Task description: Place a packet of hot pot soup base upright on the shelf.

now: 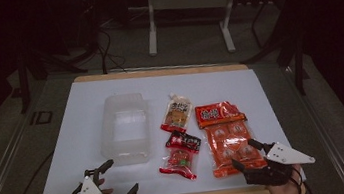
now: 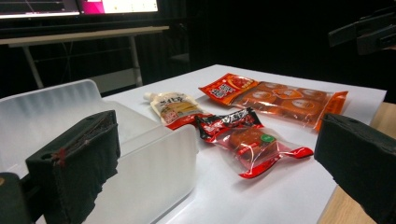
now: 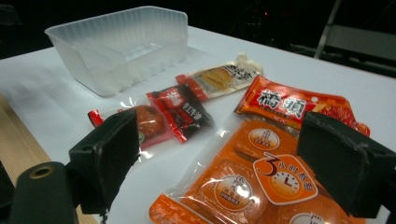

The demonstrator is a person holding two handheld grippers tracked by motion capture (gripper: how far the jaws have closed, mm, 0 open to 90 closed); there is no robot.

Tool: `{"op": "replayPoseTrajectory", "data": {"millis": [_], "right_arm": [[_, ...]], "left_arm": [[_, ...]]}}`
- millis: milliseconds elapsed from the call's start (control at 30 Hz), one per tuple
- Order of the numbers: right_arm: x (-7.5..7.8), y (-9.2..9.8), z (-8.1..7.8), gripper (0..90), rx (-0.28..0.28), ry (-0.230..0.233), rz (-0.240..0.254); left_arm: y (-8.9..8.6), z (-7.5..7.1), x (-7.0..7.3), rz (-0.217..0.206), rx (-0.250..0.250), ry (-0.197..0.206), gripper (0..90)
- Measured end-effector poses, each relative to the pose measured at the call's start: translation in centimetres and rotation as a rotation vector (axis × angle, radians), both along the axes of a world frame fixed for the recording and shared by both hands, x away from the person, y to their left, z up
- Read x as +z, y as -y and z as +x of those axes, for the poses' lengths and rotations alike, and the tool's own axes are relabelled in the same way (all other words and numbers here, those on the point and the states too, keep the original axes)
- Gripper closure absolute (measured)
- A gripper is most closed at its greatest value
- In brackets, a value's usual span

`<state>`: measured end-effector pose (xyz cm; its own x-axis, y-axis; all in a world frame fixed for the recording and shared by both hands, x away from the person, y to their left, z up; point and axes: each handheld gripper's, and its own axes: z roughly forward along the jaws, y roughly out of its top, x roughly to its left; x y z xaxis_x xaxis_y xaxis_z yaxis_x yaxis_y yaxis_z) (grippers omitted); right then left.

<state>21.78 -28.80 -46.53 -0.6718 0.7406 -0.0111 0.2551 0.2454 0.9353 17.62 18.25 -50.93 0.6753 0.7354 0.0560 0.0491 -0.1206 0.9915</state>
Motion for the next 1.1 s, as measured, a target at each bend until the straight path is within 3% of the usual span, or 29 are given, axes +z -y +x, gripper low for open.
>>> {"op": "replayPoseTrajectory", "data": {"millis": [67,333,500,633,767,900,1100], "right_arm": [[0.2,-0.1,-0.3,12.9,0.005,0.012,-0.01],[0.0,-0.7,-0.3,12.6,0.048,-0.015,-0.053],[-0.8,-1.8,-0.3,12.9,0.08,-0.009,-0.134],[-0.8,-2.4,-0.2,14.2,0.107,-0.036,-0.149],[-0.2,-2.4,-0.2,15.3,0.144,-0.059,-0.115],[0.9,-2.3,-0.5,13.7,0.183,0.015,-0.091],[2.7,-2.1,-0.7,11.8,0.153,0.021,-0.083]], "left_arm": [[0.0,0.0,0.0,0.003,0.0,0.002,0.8],[0.2,-0.1,0.0,0.009,-0.006,0.006,0.7],[0.3,-0.1,0.0,0.011,-0.007,0.005,0.8],[0.2,-0.2,0.1,0.009,-0.008,0.007,0.7],[0.3,-0.2,0.1,0.0,-0.014,0.004,0.7],[0.4,-0.3,0.1,0.002,-0.023,0.001,0.7],[0.5,-0.3,0.2,0.005,-0.025,0.004,0.7]]}}
